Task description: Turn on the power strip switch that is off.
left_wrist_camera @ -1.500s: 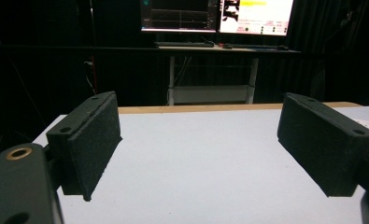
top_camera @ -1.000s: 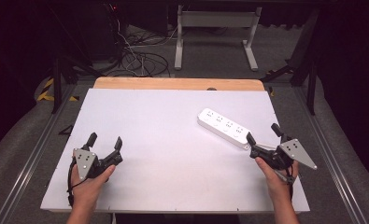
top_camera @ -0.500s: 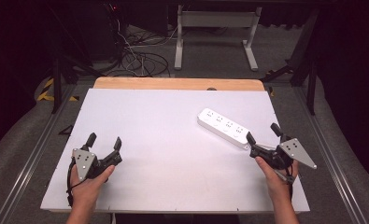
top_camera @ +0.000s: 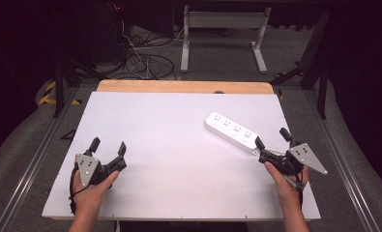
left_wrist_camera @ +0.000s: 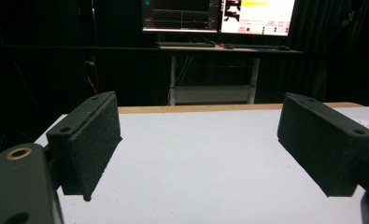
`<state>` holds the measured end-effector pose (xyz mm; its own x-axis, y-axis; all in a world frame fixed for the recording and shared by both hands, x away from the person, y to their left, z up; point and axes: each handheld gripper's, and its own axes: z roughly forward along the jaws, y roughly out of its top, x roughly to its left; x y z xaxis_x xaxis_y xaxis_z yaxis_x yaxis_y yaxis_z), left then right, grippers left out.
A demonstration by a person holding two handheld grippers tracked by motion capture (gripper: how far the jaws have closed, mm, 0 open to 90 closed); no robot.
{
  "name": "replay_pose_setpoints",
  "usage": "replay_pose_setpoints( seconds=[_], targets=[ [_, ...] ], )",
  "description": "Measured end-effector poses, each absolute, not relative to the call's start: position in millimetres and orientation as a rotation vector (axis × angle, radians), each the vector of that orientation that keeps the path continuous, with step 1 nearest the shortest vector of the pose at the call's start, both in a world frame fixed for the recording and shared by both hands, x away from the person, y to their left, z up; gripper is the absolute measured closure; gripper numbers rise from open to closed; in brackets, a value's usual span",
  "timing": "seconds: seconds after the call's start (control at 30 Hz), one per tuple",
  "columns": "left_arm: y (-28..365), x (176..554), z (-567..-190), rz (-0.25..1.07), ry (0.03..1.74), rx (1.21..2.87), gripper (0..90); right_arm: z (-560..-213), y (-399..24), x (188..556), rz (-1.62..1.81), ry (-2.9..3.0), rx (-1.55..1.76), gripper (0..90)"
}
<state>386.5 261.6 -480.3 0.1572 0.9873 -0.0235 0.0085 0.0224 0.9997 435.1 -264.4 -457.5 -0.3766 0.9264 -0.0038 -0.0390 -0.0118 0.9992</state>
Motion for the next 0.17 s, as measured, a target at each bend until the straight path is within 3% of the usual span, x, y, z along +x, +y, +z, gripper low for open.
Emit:
replay_pose_setpoints(
  seconds=[0.17],
  targets=[
    [261.1,386.7,-480.5,1.069,1.108,1.267,14.1,-457.7,-264.4,435.3,1.505,1.455,0.972,8.4]
  ],
)
